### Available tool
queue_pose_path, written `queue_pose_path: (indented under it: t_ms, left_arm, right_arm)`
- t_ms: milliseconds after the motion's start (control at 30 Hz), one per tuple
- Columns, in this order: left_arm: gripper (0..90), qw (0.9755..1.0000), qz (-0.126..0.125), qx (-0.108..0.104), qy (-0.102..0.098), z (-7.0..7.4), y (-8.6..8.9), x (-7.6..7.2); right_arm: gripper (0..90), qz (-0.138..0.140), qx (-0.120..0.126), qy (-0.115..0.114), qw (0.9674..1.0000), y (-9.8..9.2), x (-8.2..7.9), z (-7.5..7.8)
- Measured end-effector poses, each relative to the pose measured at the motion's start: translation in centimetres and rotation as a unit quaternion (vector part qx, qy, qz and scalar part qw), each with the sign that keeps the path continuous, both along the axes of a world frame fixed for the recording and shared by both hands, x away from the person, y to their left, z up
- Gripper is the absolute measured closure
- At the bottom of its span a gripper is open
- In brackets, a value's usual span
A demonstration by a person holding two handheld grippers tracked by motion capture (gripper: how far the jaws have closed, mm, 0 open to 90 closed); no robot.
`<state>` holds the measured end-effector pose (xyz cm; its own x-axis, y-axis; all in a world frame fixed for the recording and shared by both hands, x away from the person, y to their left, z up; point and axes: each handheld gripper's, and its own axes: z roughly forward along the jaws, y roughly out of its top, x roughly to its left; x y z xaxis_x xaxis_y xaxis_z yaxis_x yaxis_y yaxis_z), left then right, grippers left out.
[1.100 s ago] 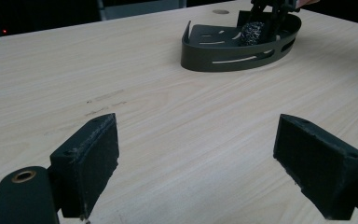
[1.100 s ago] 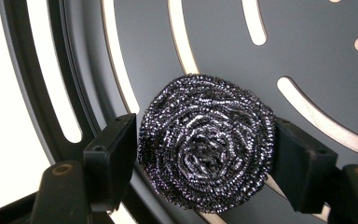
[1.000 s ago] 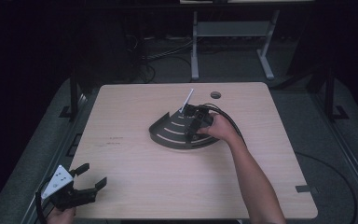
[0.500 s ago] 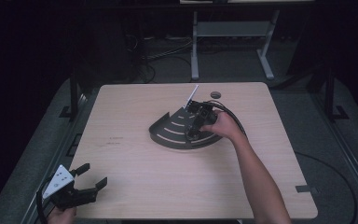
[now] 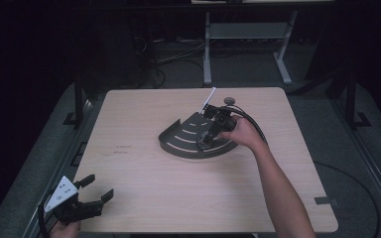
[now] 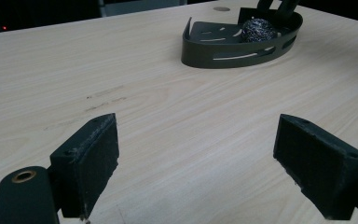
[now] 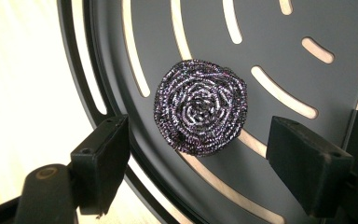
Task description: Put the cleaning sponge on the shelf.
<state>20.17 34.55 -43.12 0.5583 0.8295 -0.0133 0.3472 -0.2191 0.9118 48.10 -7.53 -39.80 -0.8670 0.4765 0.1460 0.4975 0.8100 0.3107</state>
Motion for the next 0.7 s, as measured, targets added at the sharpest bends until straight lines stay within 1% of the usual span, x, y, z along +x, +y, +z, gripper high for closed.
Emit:
queue_pose_path:
  t_ms: [33, 167, 267, 300, 400, 467, 700]
  left_arm:
    - [13.3, 1.0000, 0.000, 0.000, 0.000, 0.0, 0.0, 0.0]
    - [13.3, 1.0000, 0.001, 0.000, -0.001, 0.1, 0.0, 0.0]
    - [13.3, 1.0000, -0.001, 0.001, -0.001, 0.0, -0.1, 0.0]
    - [13.3, 1.0000, -0.003, 0.003, -0.001, 0.0, -0.1, 0.0]
    - [13.3, 1.0000, -0.001, 0.005, -0.001, 0.0, -0.2, 0.0]
    - [13.3, 1.0000, -0.001, 0.004, 0.001, 0.0, -0.1, 0.0]
    - [13.3, 1.0000, -0.003, 0.006, 0.001, 0.0, -0.2, 0.0]
  right_arm:
    - [21.5, -0.001, 0.004, 0.003, 1.0000, -0.1, 0.0, 0.0]
    - [21.3, -0.006, 0.004, 0.000, 1.0000, -0.7, -0.3, 0.2]
    - [21.2, -0.008, 0.011, -0.003, 0.9999, -1.1, -0.7, 0.4]
    - [21.2, -0.007, 0.010, -0.002, 0.9999, -1.2, -0.8, 0.5]
    - [20.4, -0.007, -0.003, -0.003, 1.0000, -1.3, -1.1, 0.5]
    - [20.6, -0.002, -0.002, -0.009, 1.0000, -1.3, -1.4, 0.6]
    - [20.6, -0.003, 0.012, -0.010, 0.9999, -1.9, -2.1, 0.8]
